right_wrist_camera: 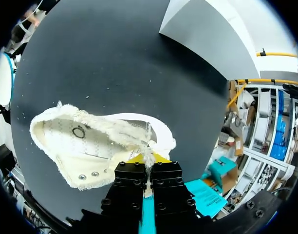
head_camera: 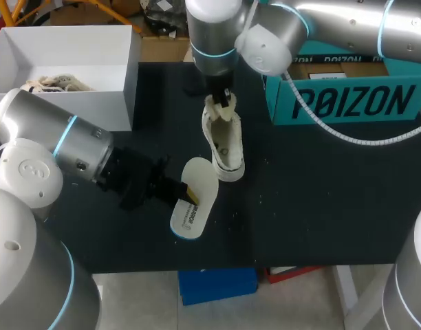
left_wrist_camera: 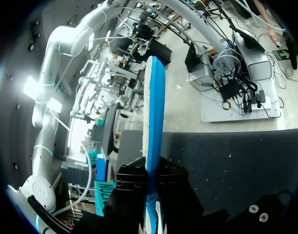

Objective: Take the shoe out of the shoebox, open the shoe tongue, remove and reinsert the insole, then place the shoe into the shoebox

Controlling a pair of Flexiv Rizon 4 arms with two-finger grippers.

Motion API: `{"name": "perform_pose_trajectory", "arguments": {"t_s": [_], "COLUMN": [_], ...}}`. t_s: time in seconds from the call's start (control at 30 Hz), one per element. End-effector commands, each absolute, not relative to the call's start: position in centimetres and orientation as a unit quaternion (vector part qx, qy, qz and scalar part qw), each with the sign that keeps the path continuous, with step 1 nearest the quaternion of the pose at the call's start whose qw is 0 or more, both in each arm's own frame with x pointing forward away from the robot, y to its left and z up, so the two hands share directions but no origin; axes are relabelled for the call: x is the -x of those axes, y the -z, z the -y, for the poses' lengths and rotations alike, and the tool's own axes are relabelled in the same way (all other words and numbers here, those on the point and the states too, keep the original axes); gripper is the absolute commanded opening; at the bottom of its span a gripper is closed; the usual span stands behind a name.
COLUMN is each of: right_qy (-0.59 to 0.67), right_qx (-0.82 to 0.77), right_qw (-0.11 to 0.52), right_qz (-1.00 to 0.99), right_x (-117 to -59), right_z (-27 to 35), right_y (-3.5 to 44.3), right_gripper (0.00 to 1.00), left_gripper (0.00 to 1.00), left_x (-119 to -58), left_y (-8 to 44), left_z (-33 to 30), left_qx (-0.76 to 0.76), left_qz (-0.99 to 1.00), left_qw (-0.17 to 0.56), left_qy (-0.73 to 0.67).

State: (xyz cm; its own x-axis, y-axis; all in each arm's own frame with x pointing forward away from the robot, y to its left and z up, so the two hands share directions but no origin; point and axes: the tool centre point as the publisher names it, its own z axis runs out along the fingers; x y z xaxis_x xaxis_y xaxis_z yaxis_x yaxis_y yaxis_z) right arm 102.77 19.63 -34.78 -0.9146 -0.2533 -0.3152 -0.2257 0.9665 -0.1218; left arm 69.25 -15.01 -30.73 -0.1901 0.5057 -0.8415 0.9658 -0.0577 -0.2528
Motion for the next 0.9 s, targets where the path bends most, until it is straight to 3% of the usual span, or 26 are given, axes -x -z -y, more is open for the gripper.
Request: {"name": "perform_pose_trajectory", "arguments": {"t_s": [0.03,0.77,0.8,0.83,0.87,0.9], "right_qy": [0.044,0.035,0.035,0.037,0.039,0.039], "right_qx": [0.127,0.146,0.144,0.137,0.134,0.129], "right_qw": [0.149,0.108,0.109,0.114,0.119,0.123], "right_qz": [-0.980,-0.983,-0.983,-0.983,-0.983,-0.983], "right_x": [-103.5,-103.1,-103.2,-103.3,-103.3,-103.3], "right_z": [-20.2,-20.9,-20.8,-20.5,-20.2,-19.9], "right_y": [35.9,38.3,38.1,37.7,37.3,36.9], "right_gripper": [0.00,0.00,0.16,0.71,1.00,1.00], "left_gripper": [0.00,0.00,0.00,0.00,0.00,0.00], "left_x": [-69.2,-69.2,-69.2,-69.2,-69.2,-69.2], "left_y": [30.7,30.7,30.7,30.7,30.7,30.7], "left_z": [15.0,15.0,15.0,15.0,15.0,15.0], "left_qx": [-0.581,-0.581,-0.581,-0.581,-0.581,-0.581], "left_qz": [-0.635,-0.635,-0.635,-0.635,-0.635,-0.635], "left_qw": [0.262,0.262,0.262,0.262,0.262,0.262], "left_qy": [0.437,0.437,0.437,0.437,0.437,0.437]}}
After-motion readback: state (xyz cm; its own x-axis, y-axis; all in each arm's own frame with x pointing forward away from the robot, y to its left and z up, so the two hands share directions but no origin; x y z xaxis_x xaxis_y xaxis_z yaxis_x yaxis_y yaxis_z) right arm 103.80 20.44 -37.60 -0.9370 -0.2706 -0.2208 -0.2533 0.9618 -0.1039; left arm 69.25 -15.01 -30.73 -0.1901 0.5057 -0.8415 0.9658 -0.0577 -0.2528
